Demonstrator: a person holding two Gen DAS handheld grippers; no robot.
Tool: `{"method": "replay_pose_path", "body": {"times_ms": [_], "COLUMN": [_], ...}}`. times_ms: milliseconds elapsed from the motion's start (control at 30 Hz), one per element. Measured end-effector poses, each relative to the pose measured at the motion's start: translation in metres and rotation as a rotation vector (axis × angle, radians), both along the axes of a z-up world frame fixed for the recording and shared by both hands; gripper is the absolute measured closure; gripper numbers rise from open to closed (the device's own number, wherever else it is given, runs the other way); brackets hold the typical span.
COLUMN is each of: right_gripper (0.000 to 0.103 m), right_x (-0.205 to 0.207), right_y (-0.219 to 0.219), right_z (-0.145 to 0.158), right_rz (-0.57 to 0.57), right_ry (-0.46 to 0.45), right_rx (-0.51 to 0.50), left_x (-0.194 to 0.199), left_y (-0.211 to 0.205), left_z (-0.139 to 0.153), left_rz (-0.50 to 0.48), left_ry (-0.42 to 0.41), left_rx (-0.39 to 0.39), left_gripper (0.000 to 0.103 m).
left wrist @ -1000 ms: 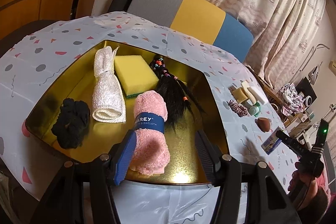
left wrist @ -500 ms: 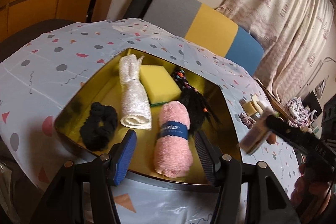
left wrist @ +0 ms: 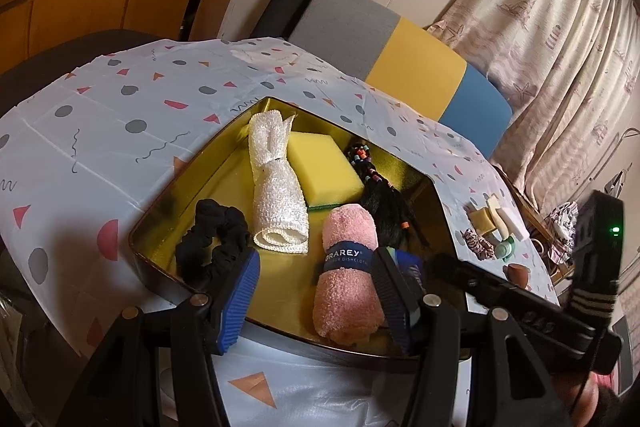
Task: Organize rigid objects
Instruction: 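Carry the tissue pack to the tray and release it with the right tool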
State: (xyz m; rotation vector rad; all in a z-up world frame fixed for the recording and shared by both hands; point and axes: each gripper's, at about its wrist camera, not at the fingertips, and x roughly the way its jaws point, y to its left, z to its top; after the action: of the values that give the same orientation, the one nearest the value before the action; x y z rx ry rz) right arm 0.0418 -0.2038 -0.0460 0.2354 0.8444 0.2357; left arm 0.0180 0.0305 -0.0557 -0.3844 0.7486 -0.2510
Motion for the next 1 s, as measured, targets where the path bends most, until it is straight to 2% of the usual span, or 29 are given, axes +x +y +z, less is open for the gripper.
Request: {"method": "replay_pose_path", "body": {"times_ms": [267,433,767,1000], "right_gripper": [0.026,0.026,0.026,0.026], "right_x": [-0.021,-0.030,-0.046,-0.057], "right_y": [-0.025,-0.036,-0.066,-0.102], "right_z": [0.015,0.015,-0.004,-0.022], "right_rz": [-0.083,-0.111,-0.170,-0.239], "right_ry": [-0.052,-0.056,-0.016,0.037], "right_rx": [0.065,0.053,-0.003,-0.003], "left_x": [-0.003,-0.005,-0.006,-0.011], "left_y": [-0.009,-0.015,-0.027,-0.054], "left_z": [-0.005,-0.003,-0.005,-0.002], "left_rz": [-0.033,-0.052,-0.098,-0.179], "left_ry": [0.012,0.004,0.027,0.035], "left_rx": [-0.006,0.003,-0.018,0.001], "left_gripper": [0.045,0.045,0.045,0.045]}}
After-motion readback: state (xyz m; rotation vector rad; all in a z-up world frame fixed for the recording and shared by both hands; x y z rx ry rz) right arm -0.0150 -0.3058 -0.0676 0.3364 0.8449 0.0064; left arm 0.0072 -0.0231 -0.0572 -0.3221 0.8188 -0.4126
